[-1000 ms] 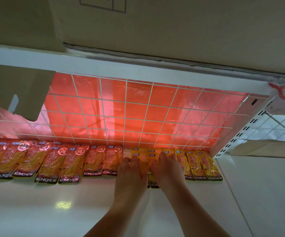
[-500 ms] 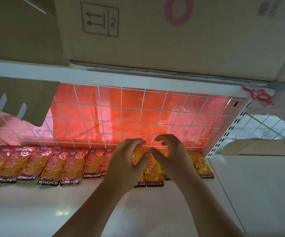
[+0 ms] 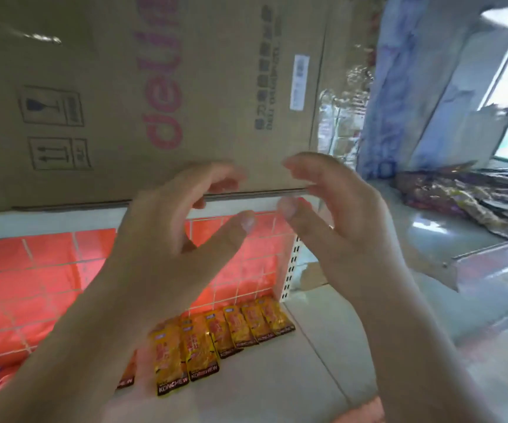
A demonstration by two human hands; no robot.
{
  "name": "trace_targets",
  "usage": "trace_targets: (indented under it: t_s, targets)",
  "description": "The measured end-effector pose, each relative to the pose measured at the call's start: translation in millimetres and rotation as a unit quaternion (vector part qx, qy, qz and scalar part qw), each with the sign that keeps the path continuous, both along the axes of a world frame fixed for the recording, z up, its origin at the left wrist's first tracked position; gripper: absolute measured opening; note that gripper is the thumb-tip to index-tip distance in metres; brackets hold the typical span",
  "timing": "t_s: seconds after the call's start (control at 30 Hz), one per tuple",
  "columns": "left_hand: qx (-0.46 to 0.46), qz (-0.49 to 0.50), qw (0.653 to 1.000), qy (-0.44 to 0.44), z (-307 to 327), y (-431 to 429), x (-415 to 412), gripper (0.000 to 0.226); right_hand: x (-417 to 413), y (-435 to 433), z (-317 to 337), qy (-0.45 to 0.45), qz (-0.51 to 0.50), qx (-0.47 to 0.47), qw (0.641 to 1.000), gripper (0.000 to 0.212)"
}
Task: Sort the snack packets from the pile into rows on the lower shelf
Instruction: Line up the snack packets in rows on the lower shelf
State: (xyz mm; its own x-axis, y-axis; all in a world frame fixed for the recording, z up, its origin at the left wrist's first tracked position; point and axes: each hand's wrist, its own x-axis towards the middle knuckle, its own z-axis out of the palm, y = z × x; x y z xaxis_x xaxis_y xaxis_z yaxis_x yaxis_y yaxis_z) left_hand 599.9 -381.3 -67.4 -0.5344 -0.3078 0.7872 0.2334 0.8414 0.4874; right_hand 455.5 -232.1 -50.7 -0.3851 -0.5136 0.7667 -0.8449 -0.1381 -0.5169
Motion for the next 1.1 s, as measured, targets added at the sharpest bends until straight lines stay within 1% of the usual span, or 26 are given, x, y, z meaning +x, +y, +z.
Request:
trace_targets:
  t_s: [0.1, 0.23, 0.33, 0.53, 0.67, 0.77, 0.87, 0.93, 1.1]
  targets:
    - [-0.016, -0.043, 0.999, 0.029, 26.6, 28.0, -23.8, 0.03, -9.3, 43.9, 30.1, 0.042, -0.06, -0.008, 0.997, 0.038]
    - [-0.02, -0.115, 0.992, 0.047, 58.8, 74.9, -58.9, 0.029, -26.3, 110.9, 62.9, 0.044, -0.136, -0.026, 0.989, 0.035]
    - [-0.037, -0.146, 0.988, 0.039, 83.3, 114.8, -83.0, 0.033, -42.4, 166.5, 83.4, 0.055, -0.189, -0.043, 0.98, 0.035]
    - [-0.08, -0.154, 0.985, 0.023, 123.6, 204.8, -127.9, 0.033, -73.0, 291.5, 115.5, 0.051, -0.254, -0.056, 0.964, 0.026]
    - [-0.085, -0.156, 0.984, 0.021, 139.3, 272.5, -150.9, 0.024, -90.9, 370.4, 127.2, 0.05, -0.275, -0.058, 0.958, 0.02]
    - [-0.09, -0.16, 0.983, 0.008, 145.0, 318.2, -171.0, 0.029, -103.6, 423.2, 129.6, 0.051, -0.289, -0.045, 0.955, 0.02]
    - [-0.094, -0.166, 0.982, 0.003, 147.3, 355.6, -190.2, 0.039, -117.5, 465.6, 127.5, 0.045, -0.304, -0.032, 0.951, 0.023]
    - [-0.098, -0.169, 0.981, -0.001, 149.3, 377.7, -202.8, 0.038, -128.1, 491.1, 125.4, 0.033, -0.309, -0.027, 0.95, 0.019]
    - [-0.112, -0.166, 0.98, -0.016, 154.5, 406.5, -236.3, 0.042, -157.3, 531.8, 121.8, 0.016, -0.324, -0.008, 0.946, 0.022]
